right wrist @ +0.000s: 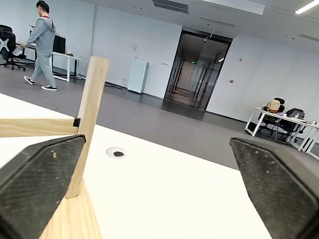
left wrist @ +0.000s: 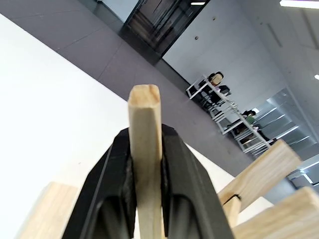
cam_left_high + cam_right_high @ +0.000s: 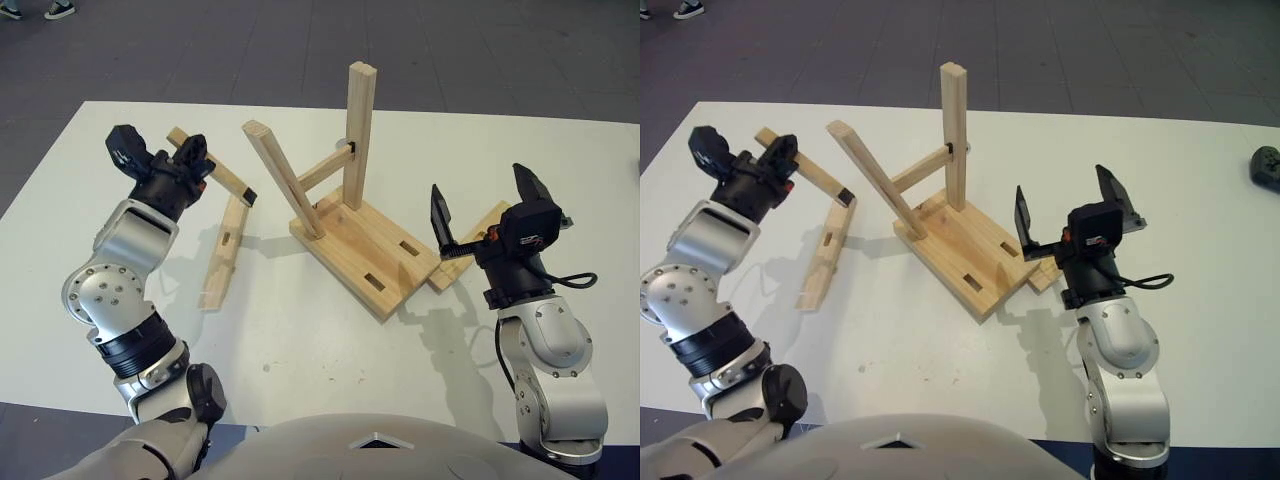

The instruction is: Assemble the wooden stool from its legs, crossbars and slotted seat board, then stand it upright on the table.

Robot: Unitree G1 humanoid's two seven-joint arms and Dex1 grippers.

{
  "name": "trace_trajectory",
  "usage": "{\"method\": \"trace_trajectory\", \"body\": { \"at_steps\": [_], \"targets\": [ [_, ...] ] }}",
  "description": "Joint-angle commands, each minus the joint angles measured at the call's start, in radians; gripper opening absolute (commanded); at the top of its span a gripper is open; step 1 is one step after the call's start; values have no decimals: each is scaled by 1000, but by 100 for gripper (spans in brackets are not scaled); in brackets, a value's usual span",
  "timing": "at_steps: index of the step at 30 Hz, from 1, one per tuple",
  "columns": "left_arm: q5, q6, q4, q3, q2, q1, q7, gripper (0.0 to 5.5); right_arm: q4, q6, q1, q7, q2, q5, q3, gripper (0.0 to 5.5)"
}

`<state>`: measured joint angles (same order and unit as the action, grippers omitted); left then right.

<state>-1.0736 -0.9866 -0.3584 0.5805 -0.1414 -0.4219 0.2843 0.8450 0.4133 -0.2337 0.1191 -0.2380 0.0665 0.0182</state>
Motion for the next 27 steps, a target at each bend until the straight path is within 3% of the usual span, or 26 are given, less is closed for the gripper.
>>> {"method": "trace_trajectory", "body": {
  "at_steps": [1,5,13,21,27],
  "targets": [
    [8,8,11,-45,-68,-47,-12,43,-4,2,4,-6,13,-7,-7,540],
    [143,18,-68,-151,-172,82,-91,43,-5,0,-3,-14,13,-22,6,540],
    [207,-11,-146,-178,-194,251,-85,43,13,-5,-47,-22,21,-33,36,540],
    [408,218,46,-270,-211,190,-244,43,15,-12,-60,-25,37,-45,35,540],
    [472,291,122,-275,-189,210,-296,43,11,-6,-49,-12,30,-38,50,540]
  ]
}}
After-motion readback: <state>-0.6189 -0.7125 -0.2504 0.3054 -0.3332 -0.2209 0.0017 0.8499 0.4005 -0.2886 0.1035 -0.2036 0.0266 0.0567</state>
